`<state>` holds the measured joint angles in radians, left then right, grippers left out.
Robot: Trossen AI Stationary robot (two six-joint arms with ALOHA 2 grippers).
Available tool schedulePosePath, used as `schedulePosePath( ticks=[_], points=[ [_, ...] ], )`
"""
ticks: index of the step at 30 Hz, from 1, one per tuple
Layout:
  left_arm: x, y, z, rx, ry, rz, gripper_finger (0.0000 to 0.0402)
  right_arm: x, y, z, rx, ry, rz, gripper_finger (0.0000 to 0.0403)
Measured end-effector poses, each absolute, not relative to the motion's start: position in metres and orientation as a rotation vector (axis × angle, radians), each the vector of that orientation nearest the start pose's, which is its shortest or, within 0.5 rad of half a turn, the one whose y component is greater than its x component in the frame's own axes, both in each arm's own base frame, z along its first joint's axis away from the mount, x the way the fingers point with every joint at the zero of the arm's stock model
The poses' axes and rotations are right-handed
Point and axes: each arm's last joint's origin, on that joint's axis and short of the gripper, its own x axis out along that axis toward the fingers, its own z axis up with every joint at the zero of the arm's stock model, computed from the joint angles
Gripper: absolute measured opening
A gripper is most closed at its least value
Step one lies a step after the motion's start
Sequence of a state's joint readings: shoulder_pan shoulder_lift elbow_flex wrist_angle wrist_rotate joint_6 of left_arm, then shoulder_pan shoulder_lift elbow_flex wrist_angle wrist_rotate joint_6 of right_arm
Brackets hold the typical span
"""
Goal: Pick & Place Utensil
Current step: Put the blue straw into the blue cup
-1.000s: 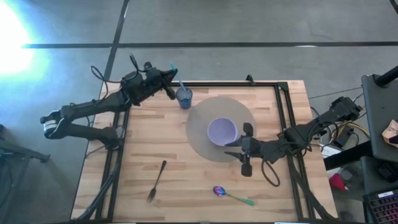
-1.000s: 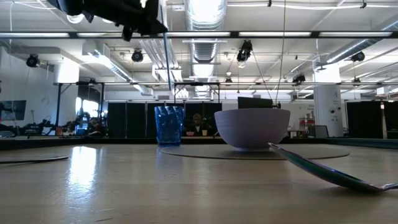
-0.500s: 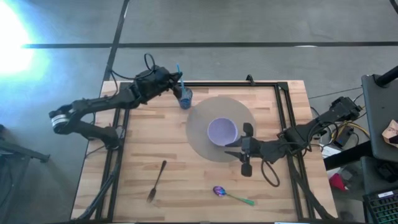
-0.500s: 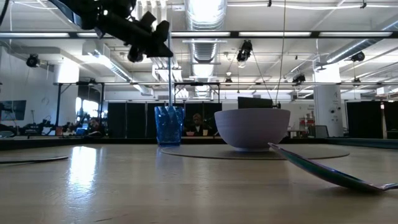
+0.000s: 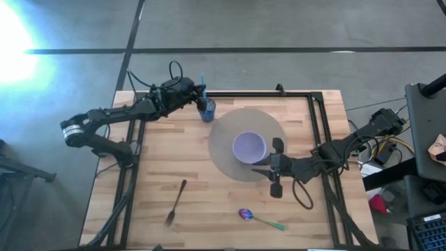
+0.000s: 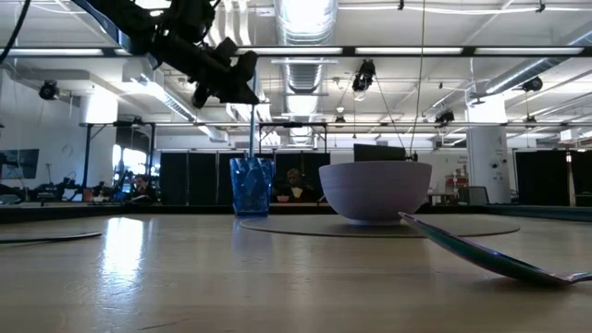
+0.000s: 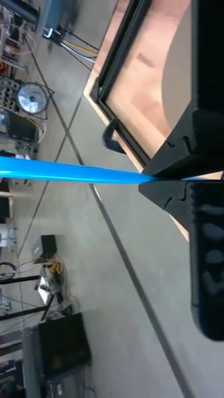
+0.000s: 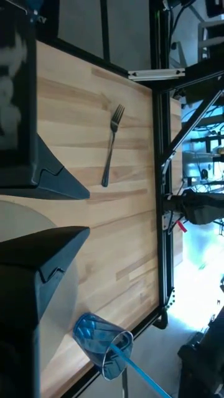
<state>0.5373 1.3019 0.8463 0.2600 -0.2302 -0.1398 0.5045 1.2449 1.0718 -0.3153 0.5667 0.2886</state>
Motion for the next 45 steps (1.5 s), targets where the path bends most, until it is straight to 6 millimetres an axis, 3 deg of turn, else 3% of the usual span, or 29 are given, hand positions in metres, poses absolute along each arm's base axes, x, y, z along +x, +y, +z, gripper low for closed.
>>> schedulePosePath(
  ticks=[18,31,38,45],
  points=[
    [0.260,0.164,0.257,-0.199,0.238,0.787,0.0000,0.242,0.116,0.323,0.029,0.417,-0.122,0.0085],
    [0.262,0.166,0.252,-0.167,0.269,0.812,0.0000,0.242,0.116,0.320,0.026,0.422,-0.123,0.0063],
    [0.260,0.169,0.252,-0.144,0.276,0.861,0.0001,0.242,0.116,0.320,0.026,0.422,-0.122,0.0071],
    [0.259,0.170,0.252,-0.134,0.280,0.881,0.0030,0.242,0.116,0.320,0.026,0.422,-0.122,0.0081]
  ],
)
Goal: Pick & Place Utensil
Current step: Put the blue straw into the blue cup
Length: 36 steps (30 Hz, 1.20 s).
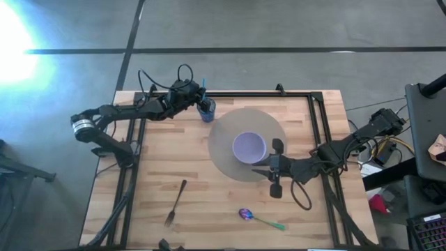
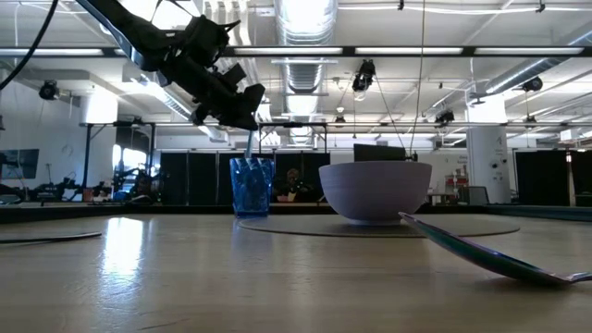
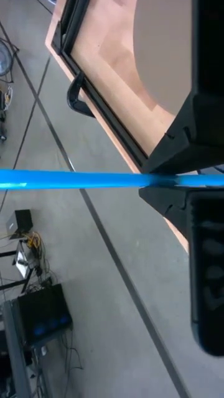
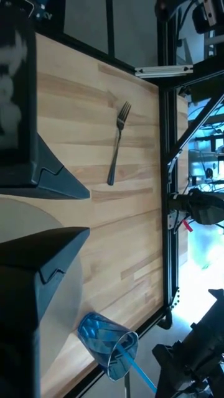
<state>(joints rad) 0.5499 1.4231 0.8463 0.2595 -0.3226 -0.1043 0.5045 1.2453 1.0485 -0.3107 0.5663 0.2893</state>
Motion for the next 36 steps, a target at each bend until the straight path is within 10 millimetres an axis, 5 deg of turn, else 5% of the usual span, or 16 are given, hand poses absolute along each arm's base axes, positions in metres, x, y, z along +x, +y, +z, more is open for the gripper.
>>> schedulePosePath(
  ticks=[24,36],
  points=[
    [0.258,0.169,0.247,-0.121,0.344,0.880,0.0138,0.242,0.116,0.320,0.026,0.421,-0.122,0.0069],
    [0.254,0.167,0.239,-0.153,0.434,0.901,0.0154,0.242,0.116,0.320,0.026,0.421,-0.122,0.0081]
  ],
)
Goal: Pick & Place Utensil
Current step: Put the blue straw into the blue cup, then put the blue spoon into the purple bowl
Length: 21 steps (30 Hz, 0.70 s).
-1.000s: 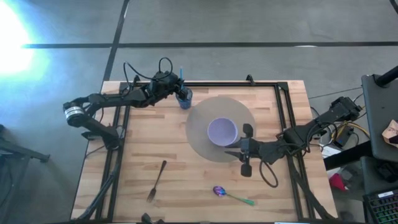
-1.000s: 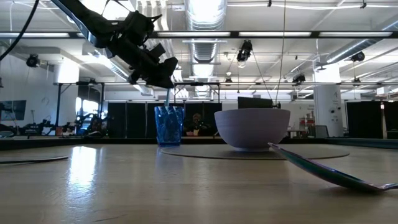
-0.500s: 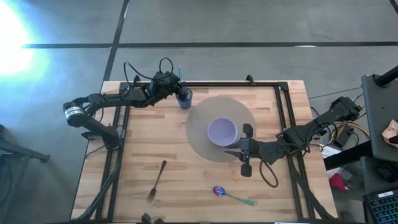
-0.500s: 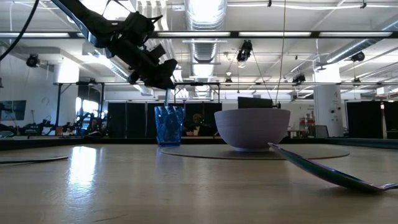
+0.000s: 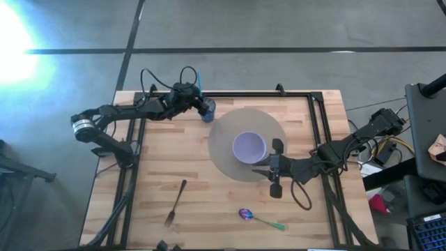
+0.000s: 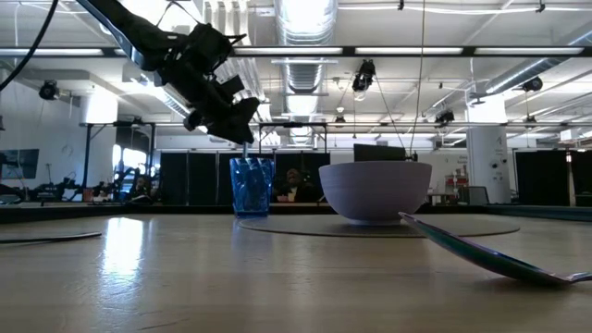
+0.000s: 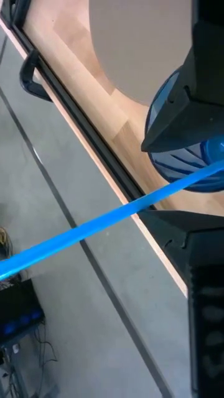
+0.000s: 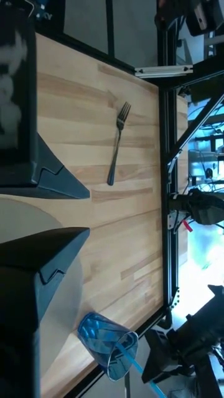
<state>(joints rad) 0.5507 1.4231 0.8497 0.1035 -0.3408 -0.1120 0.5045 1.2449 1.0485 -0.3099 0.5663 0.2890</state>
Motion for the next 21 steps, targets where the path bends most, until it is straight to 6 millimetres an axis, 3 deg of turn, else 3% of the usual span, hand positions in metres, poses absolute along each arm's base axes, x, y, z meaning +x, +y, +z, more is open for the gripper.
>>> schedulePosePath(
  ticks=[12,21],
  points=[
    [0.253,0.166,0.243,-0.163,0.516,0.895,0.0156,0.242,0.116,0.320,0.026,0.421,-0.122,0.0061],
    [0.250,0.164,0.259,-0.170,0.575,0.886,0.0156,0.242,0.116,0.320,0.026,0.421,-0.122,0.0070]
  ],
)
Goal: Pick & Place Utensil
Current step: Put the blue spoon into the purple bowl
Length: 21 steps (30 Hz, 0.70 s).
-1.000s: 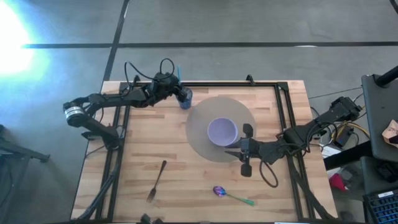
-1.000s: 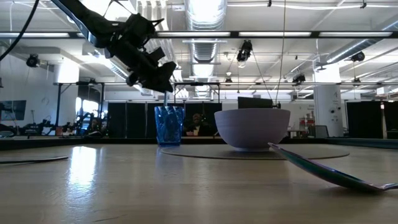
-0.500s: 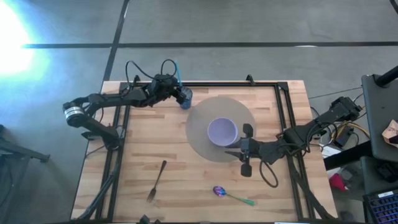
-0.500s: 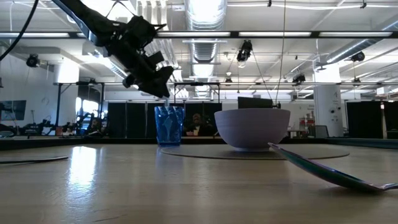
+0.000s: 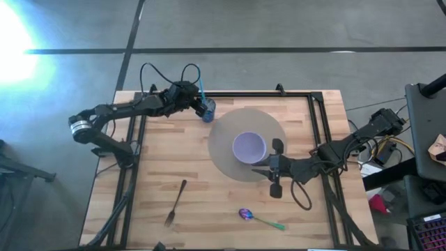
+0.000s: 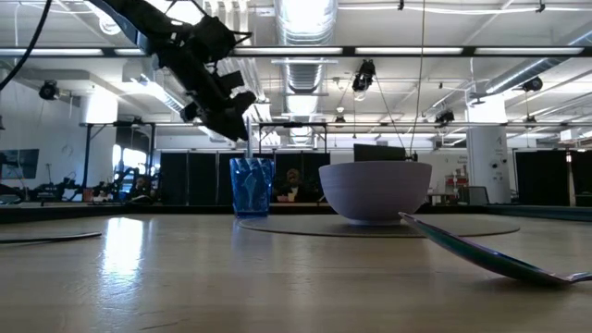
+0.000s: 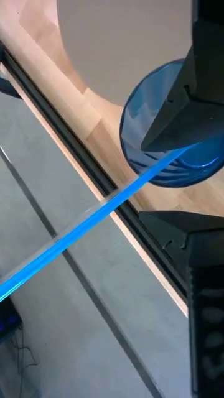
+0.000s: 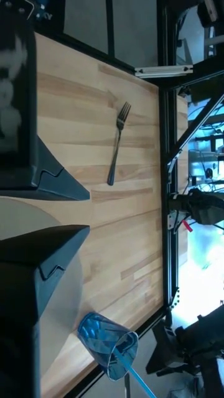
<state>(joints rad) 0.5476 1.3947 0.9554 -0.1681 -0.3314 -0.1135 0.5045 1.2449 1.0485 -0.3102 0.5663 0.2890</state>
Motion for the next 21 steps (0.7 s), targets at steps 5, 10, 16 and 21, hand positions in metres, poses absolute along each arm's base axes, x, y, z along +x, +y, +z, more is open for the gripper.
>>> schedulePosePath(
  ticks=[5,10,16,21],
  points=[
    [0.242,0.158,0.279,-0.172,0.587,0.880,0.0156,0.242,0.116,0.320,0.026,0.422,-0.122,0.0078],
    [0.227,0.147,0.299,-0.166,0.546,0.866,0.0156,0.242,0.116,0.320,0.029,0.426,-0.108,0.0082],
    [0.207,0.127,0.320,-0.159,0.512,0.828,0.0156,0.242,0.118,0.320,0.031,0.429,-0.092,0.0073],
    [0.195,0.106,0.333,-0.147,0.483,0.759,0.0156,0.241,0.119,0.320,0.034,0.435,-0.071,0.0064]
  ],
)
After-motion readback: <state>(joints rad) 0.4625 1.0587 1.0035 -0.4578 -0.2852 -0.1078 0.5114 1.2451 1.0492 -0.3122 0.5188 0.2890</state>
